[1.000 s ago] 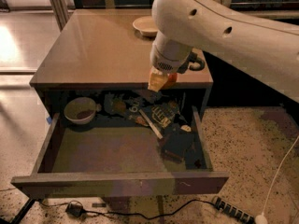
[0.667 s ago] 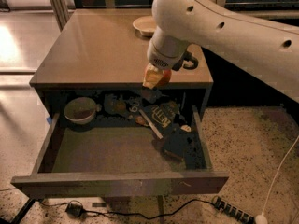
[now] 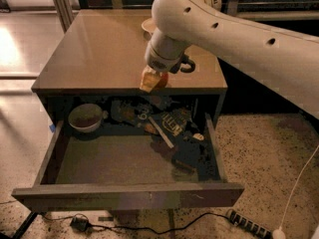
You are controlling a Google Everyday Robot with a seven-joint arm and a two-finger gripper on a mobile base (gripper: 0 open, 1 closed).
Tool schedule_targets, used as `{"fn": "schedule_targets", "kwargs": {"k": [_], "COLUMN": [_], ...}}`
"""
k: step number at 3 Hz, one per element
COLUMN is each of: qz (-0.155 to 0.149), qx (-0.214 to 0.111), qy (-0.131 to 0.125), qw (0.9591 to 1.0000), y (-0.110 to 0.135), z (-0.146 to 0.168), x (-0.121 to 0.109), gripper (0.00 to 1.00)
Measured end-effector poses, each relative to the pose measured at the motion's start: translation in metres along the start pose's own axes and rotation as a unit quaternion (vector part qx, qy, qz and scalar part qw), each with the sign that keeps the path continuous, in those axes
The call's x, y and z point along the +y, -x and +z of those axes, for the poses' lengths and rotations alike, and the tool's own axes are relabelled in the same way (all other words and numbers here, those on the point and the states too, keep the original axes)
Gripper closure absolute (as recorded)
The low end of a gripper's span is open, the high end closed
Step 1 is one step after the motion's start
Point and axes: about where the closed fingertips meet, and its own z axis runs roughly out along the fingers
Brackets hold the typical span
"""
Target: Pick apple from top drawer and place on counter
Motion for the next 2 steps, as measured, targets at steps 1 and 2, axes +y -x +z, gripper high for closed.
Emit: {"fn": "schedule_targets", "kwargs": {"k": [1, 2], "qz": [0.0, 0.002], "qx": [0.0, 0.0], "qy": [0.0, -0.018], "qw": [1.0, 0.9998], "y": [0.0, 0.0015], "z": [0.0, -0.0019], "x": [0.0, -0.0083], "gripper": [1.0, 1.0]}}
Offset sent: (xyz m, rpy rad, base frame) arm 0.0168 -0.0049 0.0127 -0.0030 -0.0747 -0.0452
